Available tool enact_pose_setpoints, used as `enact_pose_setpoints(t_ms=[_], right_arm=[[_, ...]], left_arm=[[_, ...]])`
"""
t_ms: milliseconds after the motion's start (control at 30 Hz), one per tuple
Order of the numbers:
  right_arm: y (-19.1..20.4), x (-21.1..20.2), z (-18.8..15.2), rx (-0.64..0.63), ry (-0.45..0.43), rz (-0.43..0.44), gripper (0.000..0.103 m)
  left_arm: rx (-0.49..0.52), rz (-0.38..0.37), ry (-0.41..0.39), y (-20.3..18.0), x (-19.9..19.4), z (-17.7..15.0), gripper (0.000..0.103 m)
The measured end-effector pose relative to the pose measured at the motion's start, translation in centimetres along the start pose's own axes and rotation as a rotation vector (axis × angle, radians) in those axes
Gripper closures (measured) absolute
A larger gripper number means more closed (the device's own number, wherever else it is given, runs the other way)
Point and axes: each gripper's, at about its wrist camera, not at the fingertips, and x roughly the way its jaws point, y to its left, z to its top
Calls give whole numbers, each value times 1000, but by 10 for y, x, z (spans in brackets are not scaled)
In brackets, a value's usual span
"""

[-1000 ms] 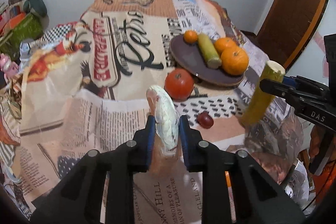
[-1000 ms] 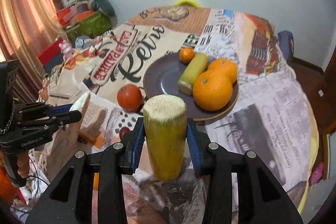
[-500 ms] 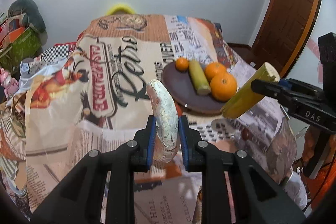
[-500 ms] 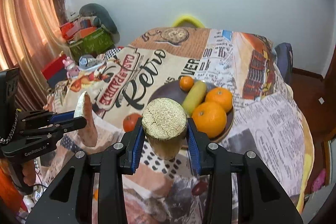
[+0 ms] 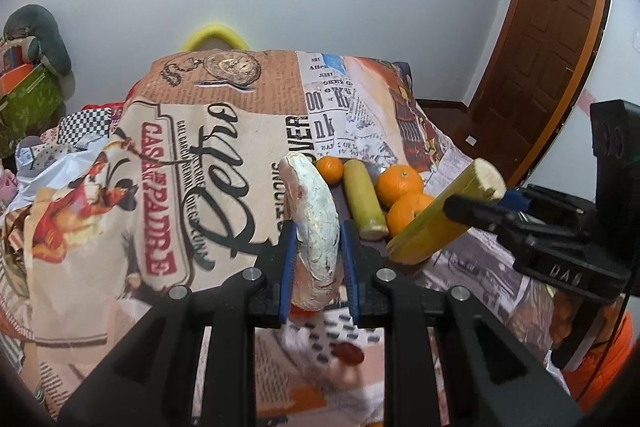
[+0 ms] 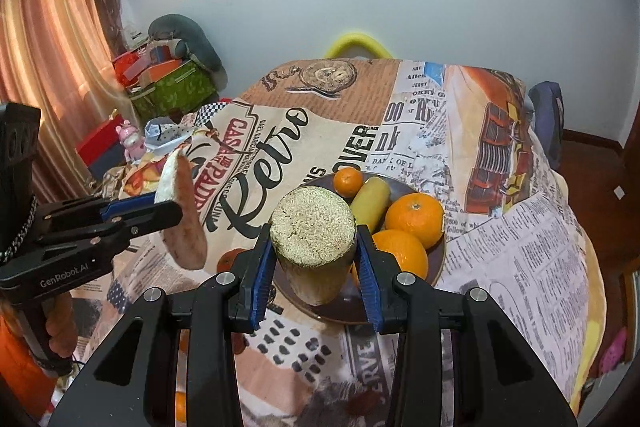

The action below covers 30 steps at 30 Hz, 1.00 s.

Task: Organize fruits
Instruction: 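Carry the pomelo segment and corn cob onto the grey plate and release both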

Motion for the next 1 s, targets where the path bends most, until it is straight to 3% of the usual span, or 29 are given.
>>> enact_pose_setpoints(t_ms=[267,433,567,1000], right_arm=[[-11,19,13,-4,17,-10,68],[-25,33,24,41,22,43,68],[-33,42,31,66,19,57,68],[-60,73,34,133,61,9,57]], left_arm=[[15,-23,17,-7,41,16,82],[-31,-58,41,-1,68,28,82],[-18,-45,63,-3,87,33,82],[1,-54,108,-12,121,40,82]])
